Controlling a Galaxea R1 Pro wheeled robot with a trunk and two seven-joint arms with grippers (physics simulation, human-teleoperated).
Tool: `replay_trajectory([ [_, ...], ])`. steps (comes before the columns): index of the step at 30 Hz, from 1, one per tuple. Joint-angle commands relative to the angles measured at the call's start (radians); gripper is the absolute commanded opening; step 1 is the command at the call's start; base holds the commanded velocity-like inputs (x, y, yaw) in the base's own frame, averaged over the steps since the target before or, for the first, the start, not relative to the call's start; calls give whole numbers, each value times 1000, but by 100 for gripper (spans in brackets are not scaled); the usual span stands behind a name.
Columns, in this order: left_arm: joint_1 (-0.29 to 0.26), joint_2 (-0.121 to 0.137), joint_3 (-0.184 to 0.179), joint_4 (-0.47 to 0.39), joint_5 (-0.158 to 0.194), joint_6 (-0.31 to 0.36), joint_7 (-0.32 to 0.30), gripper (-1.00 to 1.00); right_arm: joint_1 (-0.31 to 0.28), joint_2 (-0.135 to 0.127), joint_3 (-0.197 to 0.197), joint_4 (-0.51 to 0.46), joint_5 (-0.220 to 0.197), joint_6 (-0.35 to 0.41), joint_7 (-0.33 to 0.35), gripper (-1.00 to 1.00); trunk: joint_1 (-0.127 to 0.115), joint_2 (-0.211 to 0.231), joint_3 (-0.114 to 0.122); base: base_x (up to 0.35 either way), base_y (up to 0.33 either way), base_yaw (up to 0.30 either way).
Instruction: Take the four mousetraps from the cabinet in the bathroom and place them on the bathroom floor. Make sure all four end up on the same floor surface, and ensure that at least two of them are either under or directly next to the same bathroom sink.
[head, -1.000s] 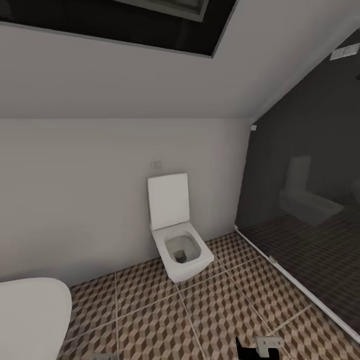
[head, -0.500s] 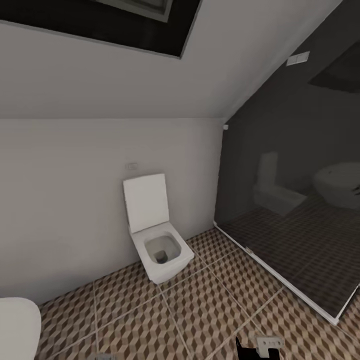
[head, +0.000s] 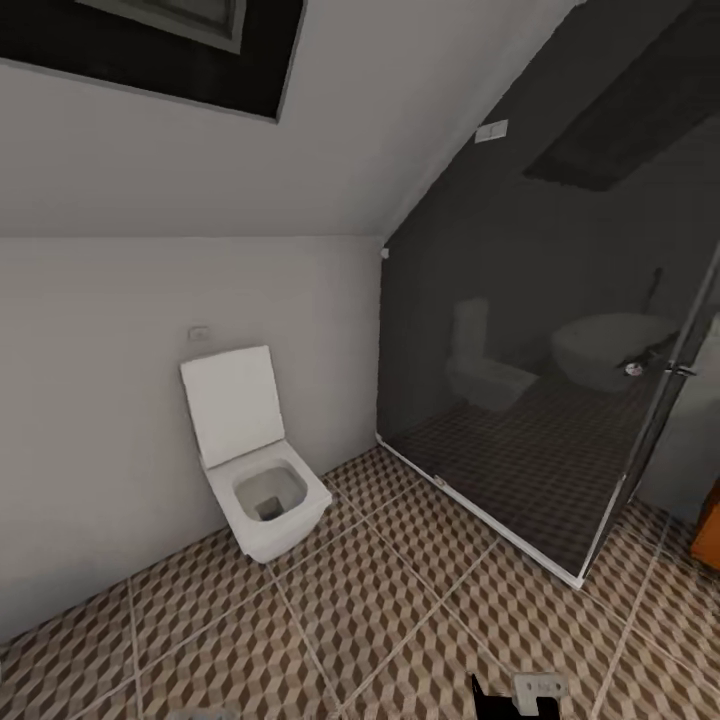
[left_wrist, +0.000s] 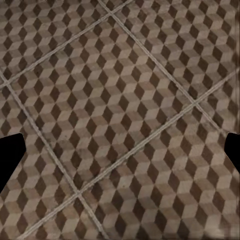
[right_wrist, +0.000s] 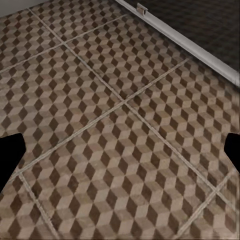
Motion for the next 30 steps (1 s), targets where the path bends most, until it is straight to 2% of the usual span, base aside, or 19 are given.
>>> replay_trajectory([
  [1, 0, 0, 0, -2, 0, 6, 3, 100, -1, 0, 2, 1, 1, -3, -3, 100, 0, -1, -1, -194, -204, -292],
  [15, 0, 0, 0, -1, 0, 6, 3, 100, -1, 0, 2, 1, 0, -3, -3, 100, 0, -1, -1, -168, -207, -292],
  [30, 0, -1, 0, 0, 0, 6, 3, 100, -1, 1, 2, 4, 1, -3, -3, 100, 0, -1, -1, -20, -208, -292],
])
